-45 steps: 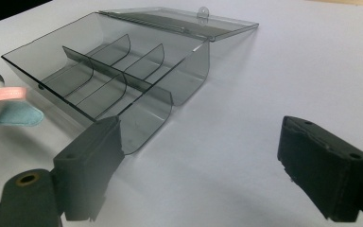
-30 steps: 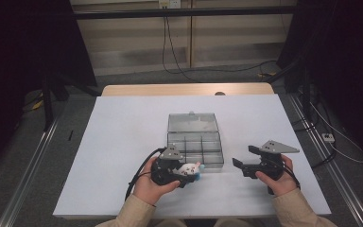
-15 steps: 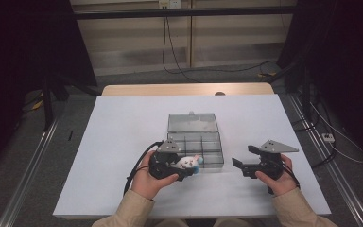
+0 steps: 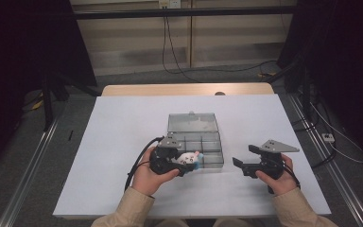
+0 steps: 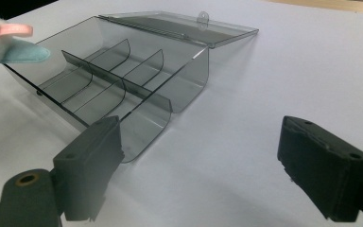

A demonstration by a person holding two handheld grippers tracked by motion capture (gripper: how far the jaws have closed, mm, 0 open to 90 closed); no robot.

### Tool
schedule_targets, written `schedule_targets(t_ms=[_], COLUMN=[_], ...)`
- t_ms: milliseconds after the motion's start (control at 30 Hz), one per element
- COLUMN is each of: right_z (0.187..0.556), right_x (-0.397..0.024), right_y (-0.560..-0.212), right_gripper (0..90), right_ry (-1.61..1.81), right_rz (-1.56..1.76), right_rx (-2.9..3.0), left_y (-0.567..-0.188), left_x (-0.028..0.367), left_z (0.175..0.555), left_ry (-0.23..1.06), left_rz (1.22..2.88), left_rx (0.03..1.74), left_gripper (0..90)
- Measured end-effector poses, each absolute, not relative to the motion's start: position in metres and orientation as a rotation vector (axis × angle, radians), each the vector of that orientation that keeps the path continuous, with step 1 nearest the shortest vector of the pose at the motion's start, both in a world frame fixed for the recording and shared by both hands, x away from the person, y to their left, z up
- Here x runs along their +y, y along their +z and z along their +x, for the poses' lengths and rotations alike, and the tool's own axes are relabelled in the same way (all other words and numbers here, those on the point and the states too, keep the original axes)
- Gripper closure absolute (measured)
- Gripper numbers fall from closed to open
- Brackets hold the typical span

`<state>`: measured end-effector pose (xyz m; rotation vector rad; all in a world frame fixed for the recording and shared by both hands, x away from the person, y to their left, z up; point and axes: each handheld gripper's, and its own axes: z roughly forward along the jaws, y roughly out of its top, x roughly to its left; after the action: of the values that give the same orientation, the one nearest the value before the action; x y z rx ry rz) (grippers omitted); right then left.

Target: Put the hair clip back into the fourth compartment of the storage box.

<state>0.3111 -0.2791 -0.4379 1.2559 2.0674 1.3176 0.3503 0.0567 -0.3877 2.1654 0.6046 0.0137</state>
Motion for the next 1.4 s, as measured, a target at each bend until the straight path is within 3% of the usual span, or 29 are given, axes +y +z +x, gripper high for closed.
schedule_targets(t_ms=[1400], right_z=[0.31], right_x=[-0.283], right_y=[-0.437], right_gripper=[14.3], right_ry=[1.318], right_rz=[1.267], right_rx=[2.051], left_y=[-0.388], left_x=[0.063], left_z=[0.378], left_ry=[0.06], left_rz=[2.145], left_rx=[0.685], left_gripper=[48.7])
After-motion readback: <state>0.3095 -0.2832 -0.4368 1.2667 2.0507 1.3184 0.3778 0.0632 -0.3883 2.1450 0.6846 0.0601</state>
